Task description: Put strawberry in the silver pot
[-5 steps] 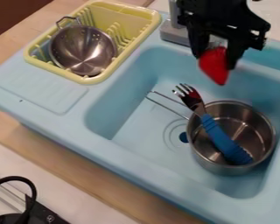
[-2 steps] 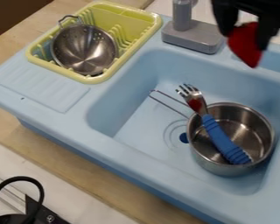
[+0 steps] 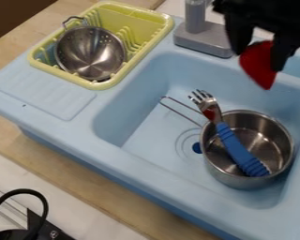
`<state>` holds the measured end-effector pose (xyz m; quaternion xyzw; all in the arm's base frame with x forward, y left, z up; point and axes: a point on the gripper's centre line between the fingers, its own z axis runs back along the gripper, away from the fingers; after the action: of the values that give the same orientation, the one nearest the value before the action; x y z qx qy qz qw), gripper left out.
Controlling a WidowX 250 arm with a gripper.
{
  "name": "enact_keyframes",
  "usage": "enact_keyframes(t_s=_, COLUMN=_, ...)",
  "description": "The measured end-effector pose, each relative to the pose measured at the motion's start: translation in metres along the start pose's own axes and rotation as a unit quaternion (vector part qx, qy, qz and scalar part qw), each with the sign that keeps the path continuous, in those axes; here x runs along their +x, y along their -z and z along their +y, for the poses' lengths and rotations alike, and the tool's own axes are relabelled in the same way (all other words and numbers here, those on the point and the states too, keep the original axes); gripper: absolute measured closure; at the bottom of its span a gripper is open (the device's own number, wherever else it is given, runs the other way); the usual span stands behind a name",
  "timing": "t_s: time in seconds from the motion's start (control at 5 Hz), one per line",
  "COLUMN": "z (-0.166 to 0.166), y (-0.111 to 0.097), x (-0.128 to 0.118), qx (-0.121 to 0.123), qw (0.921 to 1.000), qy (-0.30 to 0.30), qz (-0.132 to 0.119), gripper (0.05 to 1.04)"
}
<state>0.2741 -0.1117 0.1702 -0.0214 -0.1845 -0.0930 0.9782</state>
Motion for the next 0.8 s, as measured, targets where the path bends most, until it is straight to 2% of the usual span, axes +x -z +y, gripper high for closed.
enact_keyframes(t_s=0.2, z=0.001, y=0.006, x=-0.022, qx=0.001, qw=0.999, qy=-0.023, qz=0.038, gripper=0.462)
enact_keyframes(t_s=0.6, z=-0.003, y=0.019, x=-0.037, qx=-0.005, qw=0.9982, qy=-0.016, qz=0.057, gripper=0.462)
enact_keyframes(t_s=0.8, z=-0.007, y=0.039, x=-0.04, qx=-0.012, qw=0.9976, qy=-0.009, qz=0.068, gripper=0.462)
